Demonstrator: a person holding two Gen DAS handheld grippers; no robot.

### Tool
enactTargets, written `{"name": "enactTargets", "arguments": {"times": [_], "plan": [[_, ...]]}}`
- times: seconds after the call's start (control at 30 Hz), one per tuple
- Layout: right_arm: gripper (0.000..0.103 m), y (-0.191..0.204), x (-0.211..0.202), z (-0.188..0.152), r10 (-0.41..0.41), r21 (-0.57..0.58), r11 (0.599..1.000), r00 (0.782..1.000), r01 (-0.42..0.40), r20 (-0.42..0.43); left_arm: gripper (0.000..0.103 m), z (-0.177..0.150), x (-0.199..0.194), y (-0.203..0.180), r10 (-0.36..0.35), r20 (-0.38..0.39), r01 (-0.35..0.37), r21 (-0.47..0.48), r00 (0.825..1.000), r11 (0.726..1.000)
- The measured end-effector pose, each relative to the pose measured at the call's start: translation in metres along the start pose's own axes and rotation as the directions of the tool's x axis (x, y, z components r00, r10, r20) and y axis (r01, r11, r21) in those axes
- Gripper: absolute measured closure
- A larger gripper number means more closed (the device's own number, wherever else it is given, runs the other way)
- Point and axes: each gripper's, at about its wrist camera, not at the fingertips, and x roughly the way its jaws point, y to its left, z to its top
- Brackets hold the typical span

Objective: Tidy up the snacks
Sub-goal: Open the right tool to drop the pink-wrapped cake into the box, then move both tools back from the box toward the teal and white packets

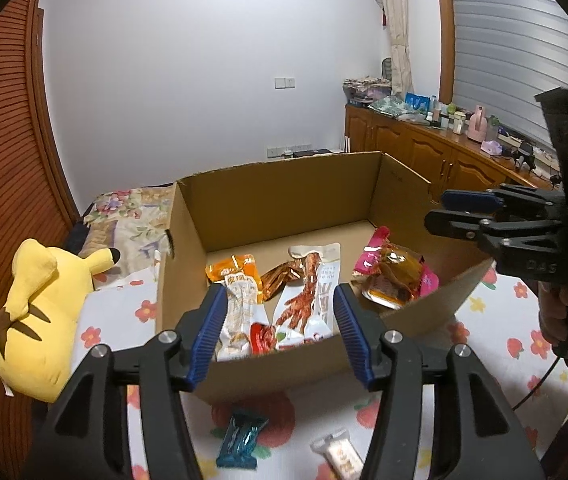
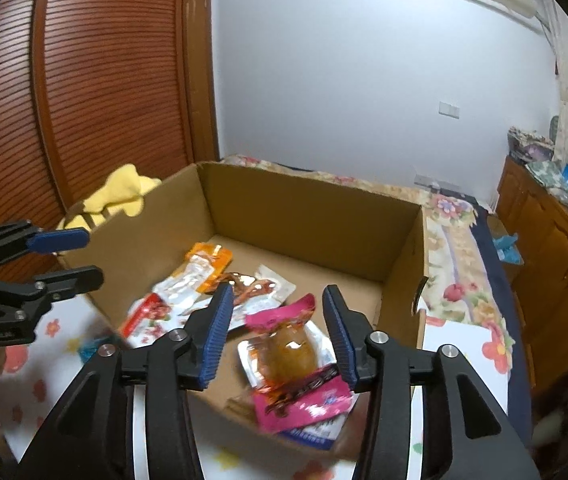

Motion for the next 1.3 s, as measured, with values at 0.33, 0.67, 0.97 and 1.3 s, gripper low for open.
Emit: {"name": "enactTargets", "arguments": {"times": [0.33,0.67,0.97,1.3], "plan": [[0.035,0.046,-0.052,-0.020,0.040,0.008,0.999,0.999,-0.040,0.034,0.039,-0.046,-0.036,0.005,0.019,-0.026,-0.019,-0.015,0.999,1.000],[0.023,0.087,-0.054,-0.060,0.059,0.027,0.998,0.998,-0.058,-0.017,0.037,-0.095,-0.035,0.019,0.033,-0.108,-0.036,-0.024,0.994,0.999],[0.023,0.111,-0.025,-0.083,0.110,0.052,0.993,0.988,-0.105,-0.104,0.037,-0.113,-0.013,0.032,0.031,-0.163,-0.035,-0.026,0.986,0.999],[0.036,0.128,0.024,-0.100,0.158,0.081,0.986,0.964,-0.144,-0.211,0.037,-0.115,0.015,0.044,0.020,-0.206,-0.023,-0.011,0.978,1.000]]}}
